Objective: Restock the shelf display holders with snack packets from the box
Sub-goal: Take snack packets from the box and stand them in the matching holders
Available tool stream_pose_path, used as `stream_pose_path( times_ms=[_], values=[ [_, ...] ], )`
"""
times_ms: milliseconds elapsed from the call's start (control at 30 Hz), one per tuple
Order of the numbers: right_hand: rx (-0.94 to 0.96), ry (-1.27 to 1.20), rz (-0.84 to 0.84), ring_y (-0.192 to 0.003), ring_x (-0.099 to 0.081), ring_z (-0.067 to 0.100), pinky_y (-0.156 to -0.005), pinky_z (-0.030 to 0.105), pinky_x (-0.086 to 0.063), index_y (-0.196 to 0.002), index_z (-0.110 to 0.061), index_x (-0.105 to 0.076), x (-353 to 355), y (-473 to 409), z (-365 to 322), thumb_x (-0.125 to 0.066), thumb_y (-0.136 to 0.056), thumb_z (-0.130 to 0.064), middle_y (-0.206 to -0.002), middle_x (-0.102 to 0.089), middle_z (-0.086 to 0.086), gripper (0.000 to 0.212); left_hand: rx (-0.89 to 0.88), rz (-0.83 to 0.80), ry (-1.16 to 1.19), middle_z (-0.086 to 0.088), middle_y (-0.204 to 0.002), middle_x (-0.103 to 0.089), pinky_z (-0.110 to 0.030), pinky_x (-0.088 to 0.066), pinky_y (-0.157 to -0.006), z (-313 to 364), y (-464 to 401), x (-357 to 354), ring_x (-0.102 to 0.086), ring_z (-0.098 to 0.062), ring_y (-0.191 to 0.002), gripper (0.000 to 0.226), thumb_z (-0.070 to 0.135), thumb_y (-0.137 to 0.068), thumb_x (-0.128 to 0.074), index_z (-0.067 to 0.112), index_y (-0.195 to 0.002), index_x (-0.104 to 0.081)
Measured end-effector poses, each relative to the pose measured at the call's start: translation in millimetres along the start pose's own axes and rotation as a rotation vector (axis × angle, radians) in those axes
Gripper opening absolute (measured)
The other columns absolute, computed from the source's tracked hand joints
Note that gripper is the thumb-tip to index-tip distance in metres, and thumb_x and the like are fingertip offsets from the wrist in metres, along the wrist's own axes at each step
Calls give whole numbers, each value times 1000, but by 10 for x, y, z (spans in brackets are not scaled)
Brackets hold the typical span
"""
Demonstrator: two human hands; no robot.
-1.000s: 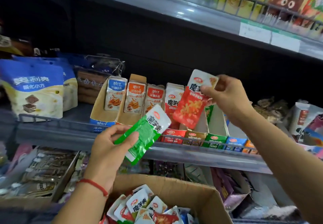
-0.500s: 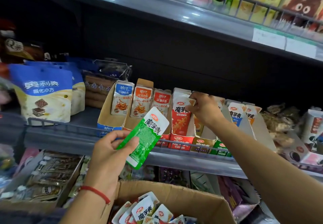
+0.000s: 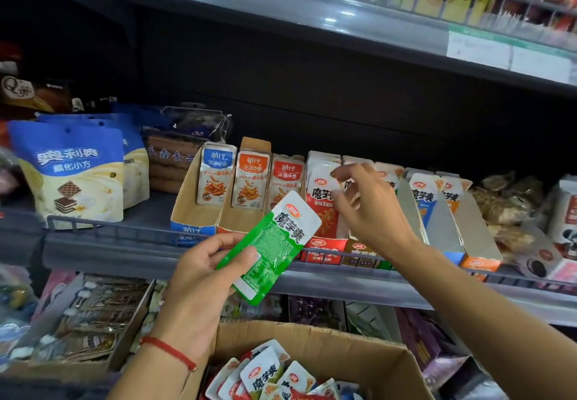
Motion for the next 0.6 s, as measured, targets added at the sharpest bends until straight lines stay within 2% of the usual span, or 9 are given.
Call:
stream_pose_path(
  times_ms=[67,133,200,300,367,433,500,600],
  values=[
    [192,-66,-146,-105,-61,9,-86,29,-59,-137,-27,-52,16,285,-240,-62,-93,-9,-136,-49,-6,49,6,-28,4,-13,-104,-78,-48,-57,-88,-12,24,-72,-75,-33,-95,41,13,-70,-73,5,-110,-69],
    [321,-27,-302,-134,-47,13,-104,26,-49,-145,-31,-46,-50,587,-324,-63,-87,-5,-157,-34,-6,66,28,-68,16,-16,-106,-77,-46,-61,-80,-53,45,-155,-75,-34,-94,44,10,-69,-73,5,-113,-67],
    [298,-67,-304,-142,-40,10,-112,24,-42,-143,-32,-53,-30,766,-246,-67,-88,-8,-161,-33,-10,61,76,-140,41,-19,-107,-76,-42,-65,-71,-135,74,-276,-75,-35,-95,43,4,-74,-70,5,-116,-65],
    [180,-263,-197,-137,-46,3,-107,22,-46,-130,-26,-68,124,938,-64,-74,-89,-9,-150,-50,-10,45,127,-212,20,-21,-108,-75,-40,-65,-70,-252,171,-432,-75,-37,-97,41,-2,-78,-67,7,-119,-64],
    [160,-281,-142,-127,-55,1,-98,23,-52,-117,-25,-75,226,1036,32,-78,-88,-13,-140,-60,-9,31,141,-239,-45,-19,-107,-76,-41,-64,-77,-316,246,-525,-74,-36,-99,43,2,-77,-69,11,-118,-66],
    [134,-252,-107,-115,-59,-1,-91,23,-52,-104,-30,-77,341,1124,132,-75,-88,-24,-122,-69,-15,18,30,-257,-352,-5,-106,-78,-41,-59,-90,-312,307,-600,-73,-22,-103,38,12,-78,-76,24,-114,-71],
    [81,-218,-91,-107,-56,-1,-89,21,-48,-96,-36,-74,453,1206,232,-74,-85,-37,-106,-69,-20,11,-91,-295,-631,13,-106,-76,-31,-53,-95,-212,399,-783,-69,-3,-104,25,21,-88,-72,41,-103,-75],
    [-77,-332,-132,-100,-57,1,-82,15,-46,-90,-41,-65,532,1321,431,-77,-81,-45,-99,-62,-18,15,-134,-502,-619,23,-112,-72,-23,-55,-89,-75,566,-1304,-65,6,-108,24,42,-96,-52,46,-109,-73]
  ],
)
Point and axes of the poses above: each hand's wrist, its own y-axis away from the middle knuckle, its own x-axis out of the back of the hand, z = x × y, the point moved 9 cm from there along -y, towards the middle knuckle
